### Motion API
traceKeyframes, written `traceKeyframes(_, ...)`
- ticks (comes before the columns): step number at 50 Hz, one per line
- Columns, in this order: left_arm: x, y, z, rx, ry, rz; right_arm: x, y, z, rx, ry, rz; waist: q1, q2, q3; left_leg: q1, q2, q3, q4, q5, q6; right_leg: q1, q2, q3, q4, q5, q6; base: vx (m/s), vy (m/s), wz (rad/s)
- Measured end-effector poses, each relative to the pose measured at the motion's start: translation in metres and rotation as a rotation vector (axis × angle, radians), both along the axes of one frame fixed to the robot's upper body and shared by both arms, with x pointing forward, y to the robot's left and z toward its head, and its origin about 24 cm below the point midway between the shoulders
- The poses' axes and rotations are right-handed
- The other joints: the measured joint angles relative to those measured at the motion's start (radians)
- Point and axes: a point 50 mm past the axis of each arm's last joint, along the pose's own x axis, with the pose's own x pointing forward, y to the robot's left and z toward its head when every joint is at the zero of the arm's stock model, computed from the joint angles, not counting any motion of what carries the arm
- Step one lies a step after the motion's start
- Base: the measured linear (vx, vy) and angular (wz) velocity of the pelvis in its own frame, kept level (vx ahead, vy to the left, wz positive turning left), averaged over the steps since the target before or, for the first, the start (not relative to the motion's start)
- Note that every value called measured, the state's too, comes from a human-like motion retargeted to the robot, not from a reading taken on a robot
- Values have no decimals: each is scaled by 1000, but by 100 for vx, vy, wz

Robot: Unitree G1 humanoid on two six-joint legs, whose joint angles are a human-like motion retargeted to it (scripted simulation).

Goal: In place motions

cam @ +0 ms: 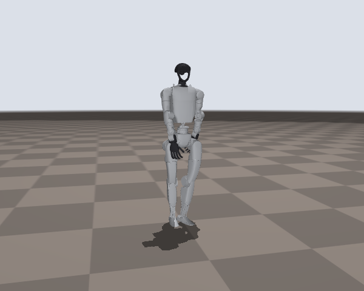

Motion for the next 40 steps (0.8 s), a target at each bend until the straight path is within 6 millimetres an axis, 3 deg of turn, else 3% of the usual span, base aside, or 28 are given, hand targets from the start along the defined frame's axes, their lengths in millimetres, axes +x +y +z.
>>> traceKeyframes(5,-39,-9,19,8,116,77,43,28,20,82,-169,99,-14,0,7,3,4,6,-2,-1,-1,-2,4,6,2,2,-1,0,0,0)
traceKeyframes(8,-37,-16,18,13,130,92,47,39,25,131,-215,117,-20,-2,7,1,7,15,-4,-2,-2,-10,5,12,2,7,-2,-2,-3,-13)
traceKeyframes(10,-23,-21,10,18,106,112,43,40,24,154,-219,119,-23,-4,5,-1,9,24,-6,-3,-2,-16,5,16,2,11,-2,-4,-5,-23)
traceKeyframes(15,47,-20,-18,25,-82,123,3,15,5,99,-105,88,-23,-15,-3,-9,11,38,-6,-4,-3,-22,3,14,-4,19,-2,-1,-1,-9)
traceKeyframes(18,106,-12,-32,25,-235,47,-41,-18,-11,-7,50,31,-27,-17,-10,-18,12,34,-3,-2,-2,-26,4,11,-4,19,-2,0,0,0)
traceKeyframes(21,168,-3,-37,5,-399,-84,-99,-55,-19,-136,257,-60,-27,-17,-14,-21,13,30,-2,0,-1,-23,4,4,-6,19,-1,0,0,0)
traceKeyframes(26,281,-4,-24,-51,-744,-294,-197,-104,-4,-347,588,-289,-20,-20,-20,-28,15,34,2,2,-1,-23,0,-5,-10,22,0,0,0,0)
traceKeyframes(30,353,-15,2,-46,-1024,-380,-254,-122,15,-458,716,-452,-15,-22,-25,-29,15,47,4,0,-1,-25,-3,0,-10,26,-3,0,0,0)
traceKeyframes(32,376,-17,14,-23,-1125,-420,-270,-126,22,-486,747,-502,-14,-21,-24,-27,15,54,4,-1,0,-25,-3,6,-10,27,-6,0,0,0)
traceKeyframes(35,395,-15,27,21,-1215,-491,-285,-129,29,-513,779,-542,-15,-16,-22,-22,17,62,4,-3,0,-24,-1,14,-9,28,-9,0,0,0)
traceKeyframes(38,392,-8,26,52,-1211,-566,-284,-127,28,-520,782,-543,-13,-5,-21,-19,20,67,4,-5,0,-24,4,19,-7,28,-11,-2,4,-6)
traceKeyframes(40,380,-4,18,57,-1161,-604,-276,-122,24,-507,767,-531,-11,2,-22,-18,22,68,3,-5,0,-24,6,20,-7,28,-12,-1,6,-2)
